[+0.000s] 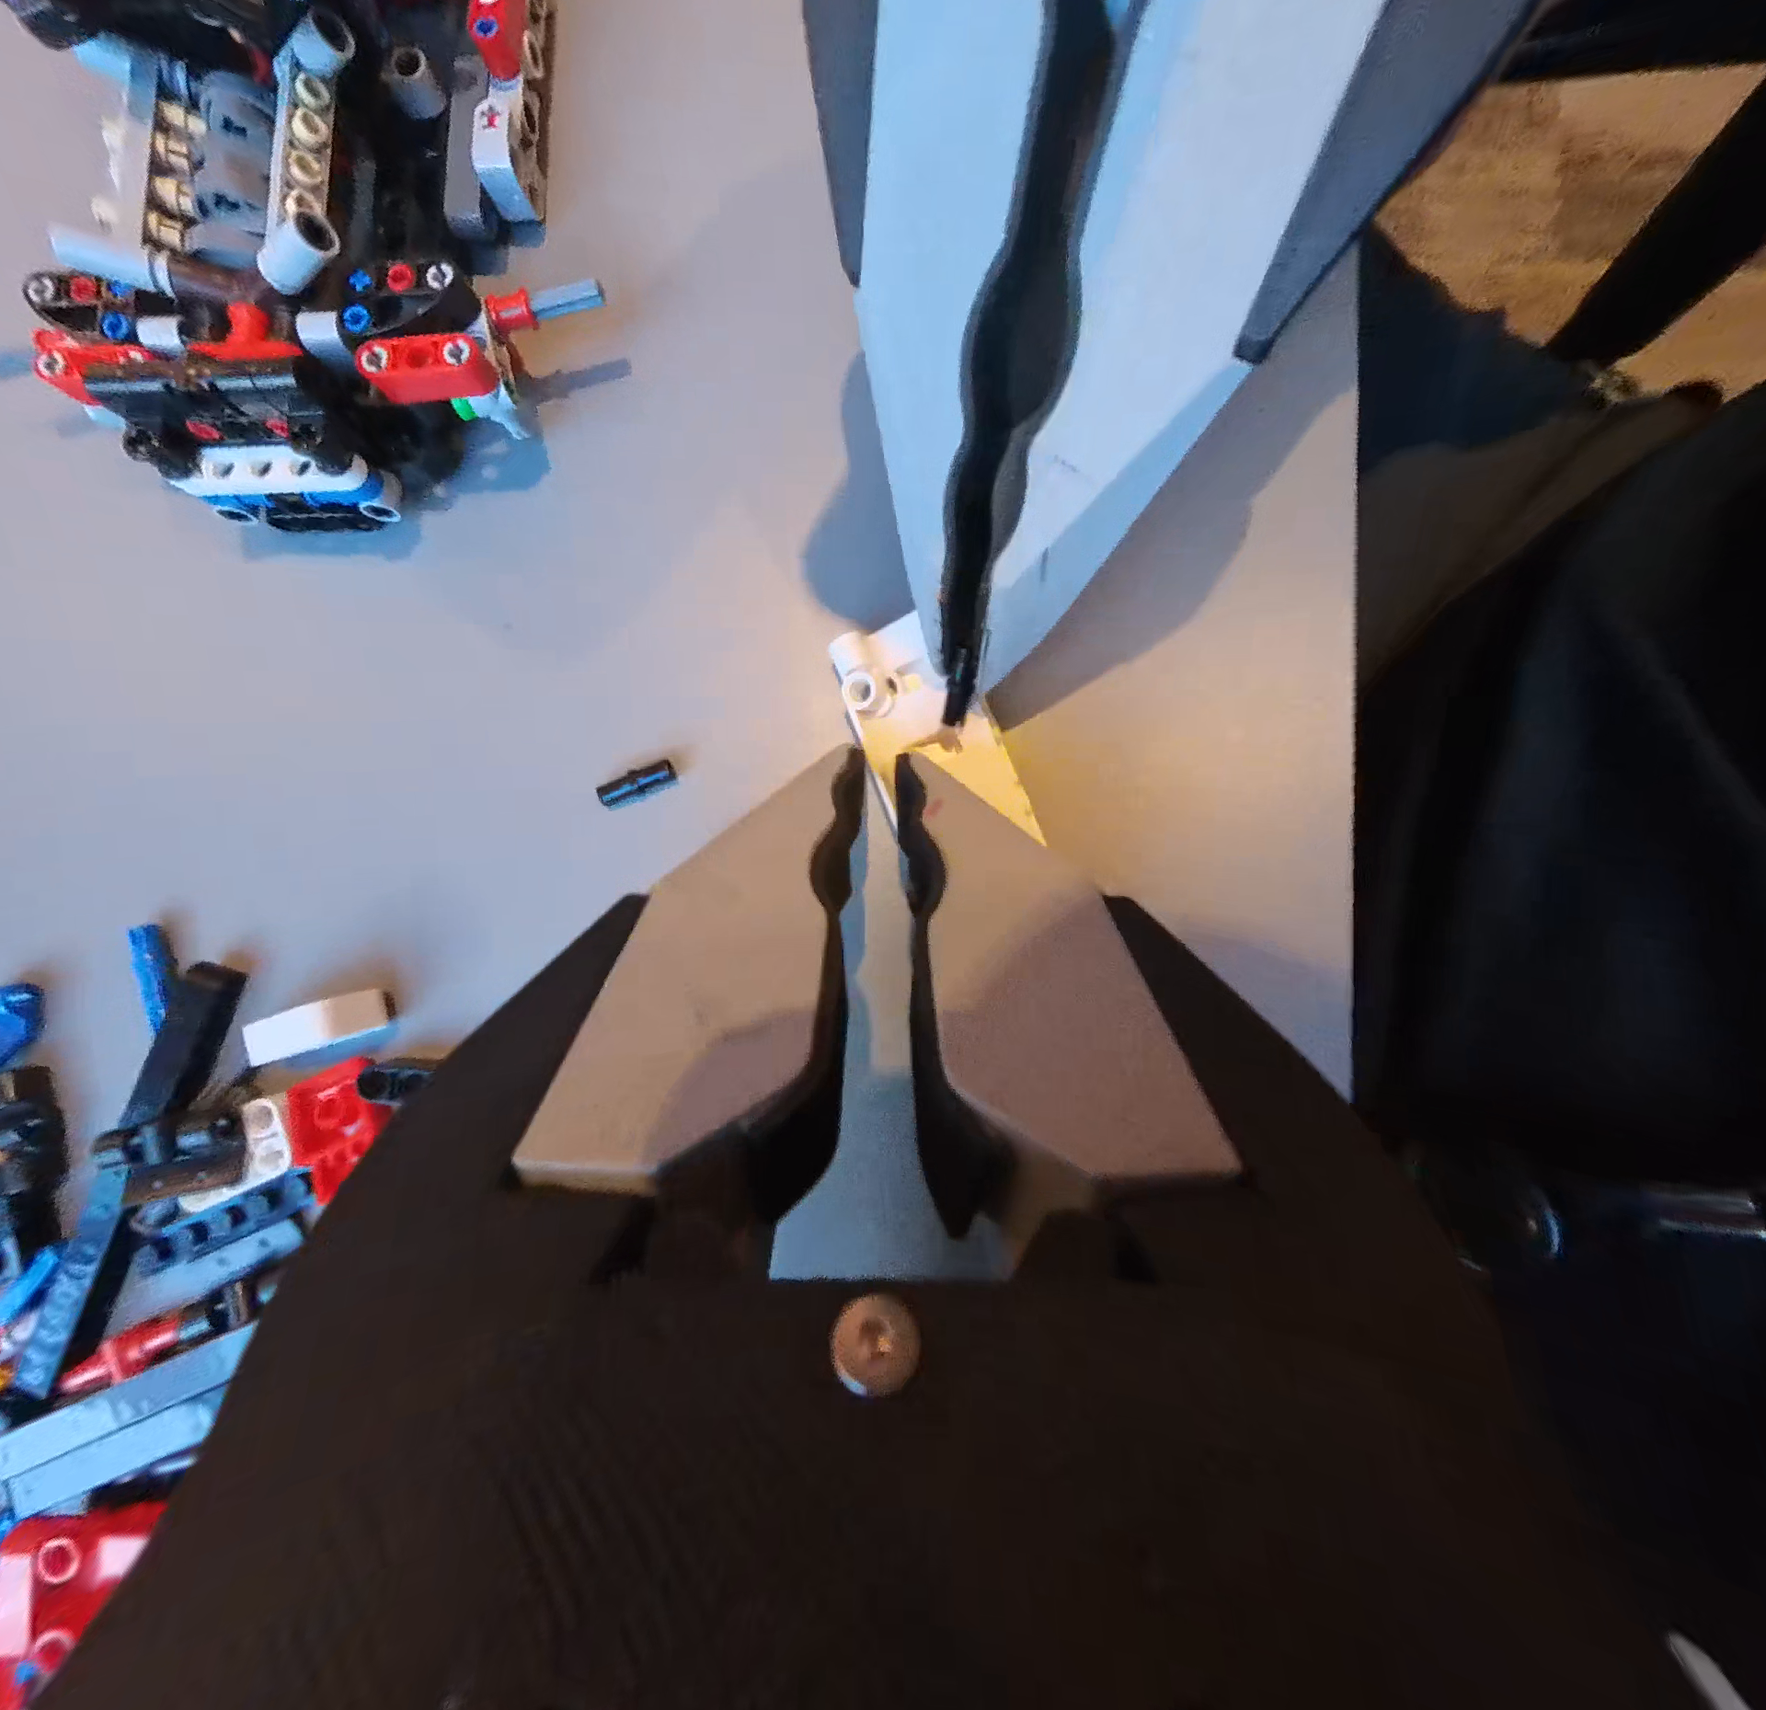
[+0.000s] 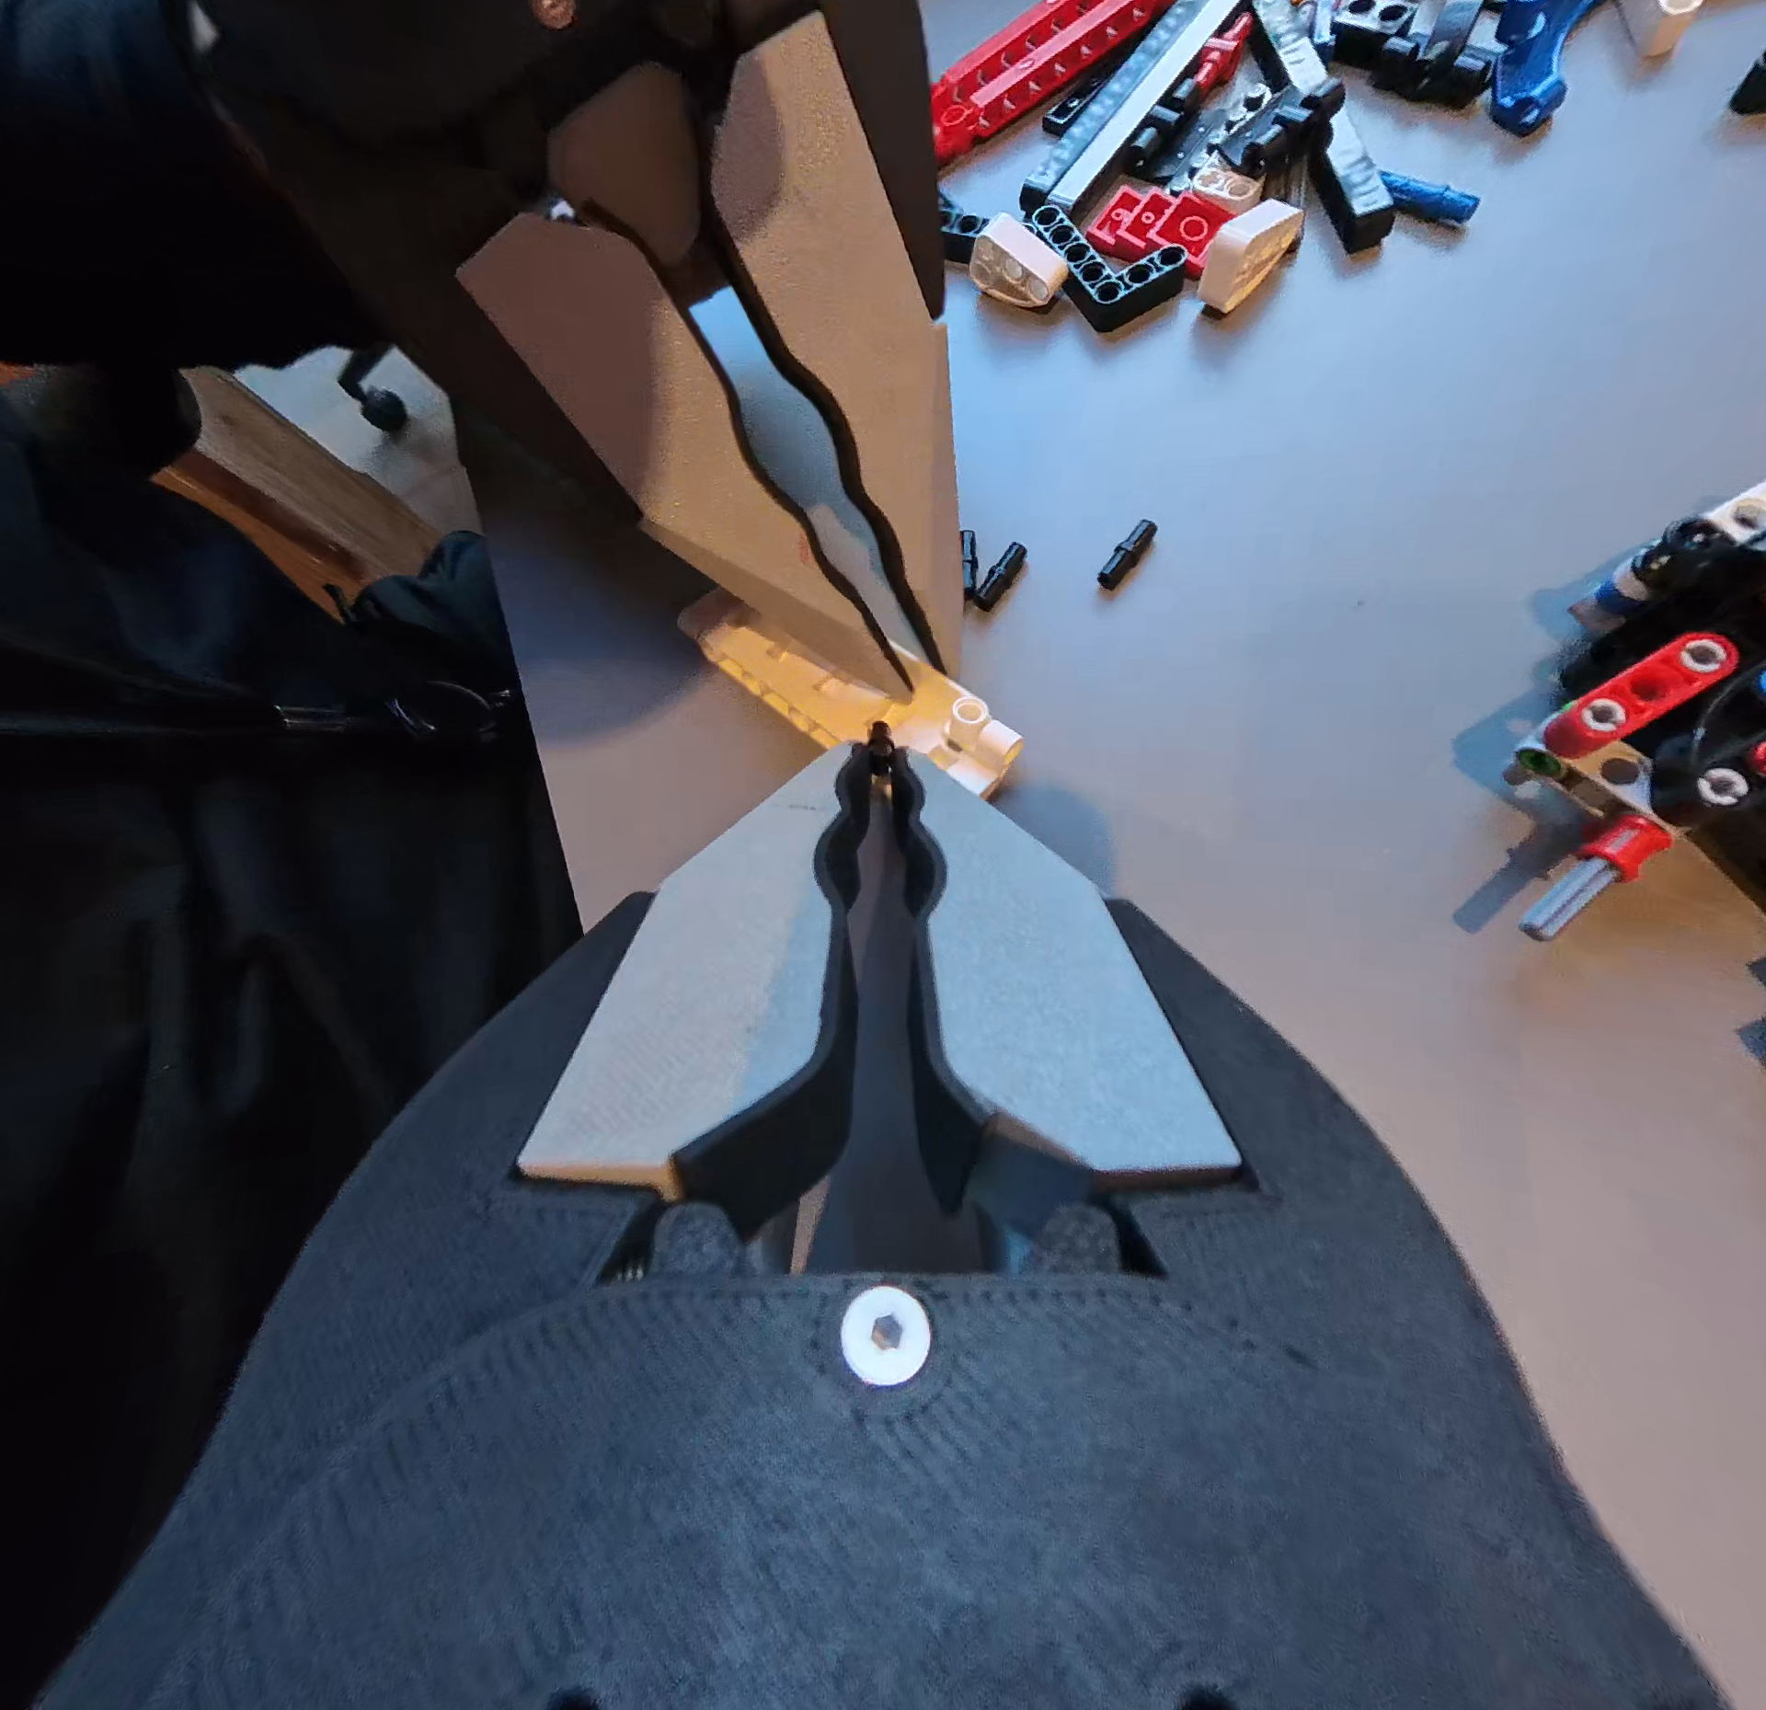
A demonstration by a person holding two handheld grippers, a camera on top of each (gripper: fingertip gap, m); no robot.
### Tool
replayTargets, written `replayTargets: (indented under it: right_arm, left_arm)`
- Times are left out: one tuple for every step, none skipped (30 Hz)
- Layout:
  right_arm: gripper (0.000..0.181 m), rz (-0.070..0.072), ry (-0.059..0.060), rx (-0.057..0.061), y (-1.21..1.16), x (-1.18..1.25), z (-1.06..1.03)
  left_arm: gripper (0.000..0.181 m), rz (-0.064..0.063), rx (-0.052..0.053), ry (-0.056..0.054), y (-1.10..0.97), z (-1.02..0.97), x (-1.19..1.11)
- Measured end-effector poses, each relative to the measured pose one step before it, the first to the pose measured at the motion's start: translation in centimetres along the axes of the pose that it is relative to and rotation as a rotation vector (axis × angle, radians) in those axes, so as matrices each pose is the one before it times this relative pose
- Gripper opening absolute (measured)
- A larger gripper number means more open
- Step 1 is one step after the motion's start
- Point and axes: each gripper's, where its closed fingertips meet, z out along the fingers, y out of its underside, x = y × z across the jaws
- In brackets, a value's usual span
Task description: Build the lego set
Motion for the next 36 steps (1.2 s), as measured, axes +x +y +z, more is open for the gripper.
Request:
replayTargets:
  right_arm:
    - [0.002, 0.0091, -0.0054, 0.003, 0.002, -0.031, 0.0]
    - [0.002, 0.0041, -0.0018, 0.0013, 0.024, -0.072, 0.032]
    - [0.002, 0.0011, 0.0023, -0.003, 0.084, -0.06, 0.083]
    - [0.002, 0.0015, 0.002, -0.0057, 0.124, -0.084, 0.119]
    - [0.002, 0.0026, -0.0007, -0.0056, 0.114, -0.133, 0.113]
    - [0.002, 0.0012, 0.0012, -0.0002, 0.021, -0.106, 0.031]
    - [0.001, 0.0004, 0.0008, 0.004, -0.019, -0.069, -0.029]
    - [0.001, 0.002, -0.0047, 0.0048, -0.015, -0.142, -0.065]
    - [0.001, 0.0022, -0.0047, 0.0049, -0.018, -0.122, -0.106]
    - [0.001, 0.0006, 0.0025, 0.0028, 0.03, 0.017, -0.157]
    - [0.002, -0.0008, 0.0099, 0.0026, 0.055, 0.138, -0.192]
    - [0.001, 0.0007, 0.0118, 0.0029, 0.083, 0.204, -0.203]
    - [0.002, 0.0049, 0.0089, 0.001, 0.137, 0.201, -0.181]
    - [0.002, 0.0083, 0.0023, 0.0016, 0.13, 0.105, -0.137]
    - [0.002, 0.0085, -0.0047, 0.0054, 0.052, -0.061, -0.116]
    - [0.001, 0.0055, -0.0054, 0.0057, 0.009, -0.126, -0.082]
    - [0.002, 0.0005, -0.0003, 0.003, 0.02, -0.1, -0.044]
    - [0.002, -0.0031, 0.0038, -0.0002, 0.049, -0.058, 0.008]
    - [0.002, -0.0042, 0.0062, -0.004, 0.078, 0.0, 0.052]
    - [0.002, -0.0041, 0.0055, -0.0049, 0.07, 0.019, 0.056]
    - [0.002, -0.0031, 0.001, -0.003, 0.031, -0.019, 0.034]
    - [0.002, -0.0007, -0.0024, 0.0011, -0.013, -0.039, 0.009]
    - [0.002, 0.0015, -0.0035, 0.0024, -0.028, -0.034, -0.018]
    - [0.002, 0.0014, -0.004, 0.0022, -0.033, -0.043, -0.026]
    - [0.002, 0.0022, -0.006, 0.0062, -0.078, -0.063, -0.053]
    - [0.002, 0.0053, -0.0103, 0.0071, -0.099, -0.1, -0.078]
    - [0.002, 0.0072, -0.0082, 0.006, -0.103, -0.026, -0.127]
    - [0.002, 0.004, 0.0016, 0.0054, -0.129, 0.177, -0.233]
    - [0.002, -0.0032, 0.0126, 0.0018, -0.136, 0.406, -0.376]
    - [0.002, -0.0106, 0.0206, -0.0013, -0.183, 0.607, -0.489]
    - [0.002, -0.0176, 0.0172, -0.0015, -0.245, 0.66, -0.536]
    - [0.002, -0.0232, -0.0014, -0.0044, -0.243, 0.485, -0.469]
    - [0.002, -0.0259, -0.0257, -0.0145, -0.125, 0.163, -0.308]
    - [0.002, -0.0239, -0.0332, -0.0253, 0.007, 0.024, -0.17]
    - [0.002, -0.0223, -0.0271, -0.0317, 0.079, 0.039, -0.064]
    - [0.002, -0.0247, -0.0254, -0.0332, 0.104, -0.017, 0.008]
  left_arm:
    - [0.004, 0.0023, -0.0053, 0.0035, -0.002, 0.01, 0.036]
    - [0.005, -0.0114, -0.0007, 0.0198, -0.022, 0.032, 0.247]
    - [0.009, -0.0218, 0.0021, 0.0295, 0.016, 0.082, 0.364]
    - [0.012, -0.0339, 0.0021, 0.025, 0.063, 0.118, 0.269]
    - [0.013, -0.0369, 0.0105, 0.0209, -0.042, 0.02, 0.182]
    - [0.013, -0.0239, 0.0049, 0.0095, 0.017, -0.052, 0.033]
    - [0.011, -0.01, -0.001, -0.0003, 0.029, -0.03, -0.067]
    - [0.003, 0.0106, -0.0003, 0.0054, -0.005, 0.023, 0.096]
    - [0.001, 0.02, 0.0034, 0.0072, -0.125, 0.112, 0.179]
    - [0.001, 0.0311, -0.0014, -0.0033, -0.121, 0.108, 0.01]
    - [0.001, 0.0337, -0.0074, -0.0077, -0.108, 0.073, -0.089]
    - [0.001, 0.0403, -0.0082, -0.004, -0.135, 0.089, -0.072]
    - [0.001, 0.0427, -0.0035, -0.0082, -0.169, 0.094, -0.168]
    - [0.001, 0.0335, -0.0015, -0.0127, -0.153, 0.059, -0.314]
    - [0.0, 0.0183, -0.0051, -0.0055, -0.107, 0.041, -0.238]
    - [0.0, 0.0069, -0.0092, -0.0041, -0.029, 0.011, -0.211]
    - [0.001, -0.0032, -0.0064, -0.0076, -0.018, -0.031, -0.241]
    - [0.001, -0.0066, -0.0012, -0.0009, -0.043, -0.071, -0.074]
    - [0.002, -0.0071, 0.0015, 0.0042, -0.025, -0.062, 0.1]
    - [0.004, -0.0073, 0.0017, 0.0081, 0.002, -0.023, 0.212]
    - [0.006, -0.005, 0.0004, 0.0073, 0.052, 0.057, 0.22]
    - [0.007, -0.0033, 0.0049, -0.0011, 0.018, 0.055, 0.039]
    - [0.006, -0.0053, 0.0091, 0.0066, -0.044, 0.037, 0.041]
    - [0.005, -0.0141, 0.0054, 0.0106, 0.01, 0.095, -0.037]
    - [0.004, -0.0178, 0.0032, 0.0186, 0.024, 0.145, 0.022]
    - [0.004, -0.0184, 0.0111, 0.0325, -0.103, 0.14, 0.198]
    - [0.004, -0.0157, 0.0103, 0.0375, -0.122, 0.164, 0.232]
    - [0.004, -0.0135, 0.0116, 0.0292, -0.15, 0.13, 0.115]
    - [0.003, -0.0041, 0.0106, 0.0252, -0.139, 0.117, 0.07]
    - [0.003, -0.0007, 0.0094, 0.0209, -0.103, 0.083, 0.029]
    - [0.003, 0.0025, 0.0096, 0.0224, -0.085, 0.076, 0.04]
    - [0.002, 0.002, 0.009, 0.0255, -0.077, 0.06, 0.065]
    - [0.002, 0.003, 0.0051, 0.0328, -0.031, 0.058, 0.155]
    - [0.002, 0.0052, 0.0013, 0.0375, -0.01, 0.071, 0.21]
    - [0.001, 0.0018, -0.0046, 0.0341, -0.014, 0.058, 0.172]
    - [0.001, 0.0018, -0.0078, 0.0269, -0.02, 0.052, 0.109]
